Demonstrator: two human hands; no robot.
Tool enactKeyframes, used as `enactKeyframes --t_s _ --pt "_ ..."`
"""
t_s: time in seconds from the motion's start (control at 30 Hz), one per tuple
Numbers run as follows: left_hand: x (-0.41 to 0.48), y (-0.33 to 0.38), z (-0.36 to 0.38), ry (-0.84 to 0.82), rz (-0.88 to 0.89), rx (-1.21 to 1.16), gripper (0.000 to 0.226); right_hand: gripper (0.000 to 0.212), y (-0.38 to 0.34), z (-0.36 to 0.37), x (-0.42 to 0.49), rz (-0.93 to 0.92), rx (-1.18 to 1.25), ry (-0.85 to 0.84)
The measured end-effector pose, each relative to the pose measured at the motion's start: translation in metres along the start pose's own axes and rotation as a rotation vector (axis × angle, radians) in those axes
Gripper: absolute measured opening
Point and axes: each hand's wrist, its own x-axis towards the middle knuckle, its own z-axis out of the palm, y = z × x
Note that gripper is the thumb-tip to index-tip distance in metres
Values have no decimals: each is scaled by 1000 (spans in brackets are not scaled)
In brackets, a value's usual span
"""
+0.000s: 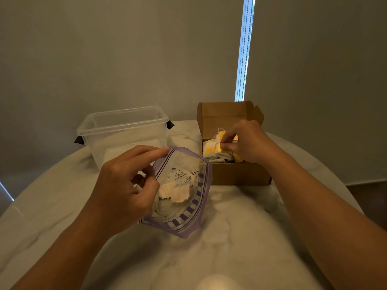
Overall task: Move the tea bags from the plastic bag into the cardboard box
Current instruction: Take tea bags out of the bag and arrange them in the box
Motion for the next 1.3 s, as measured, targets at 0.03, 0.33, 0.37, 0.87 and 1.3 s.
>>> enactKeyframes --t_s 0.03,0.33,0.37,0.87,1.3 --pt "0 0 0 0 1 -3 47 17 0 -4 -1 -4 10 20" --pt "2 4 0 -10 -7 -9 47 21 -6 -26 -30 -31 71 157" --pt "2 4 0 -10 -10 -8 47 21 -9 -28 -34 -41 86 166" --pt "2 5 0 -25 2 -6 43 34 -127 26 -80 -435 -252 -397" --pt "0 3 3 -42 7 -11 47 40 -137 35 -74 -222 -383 -580"
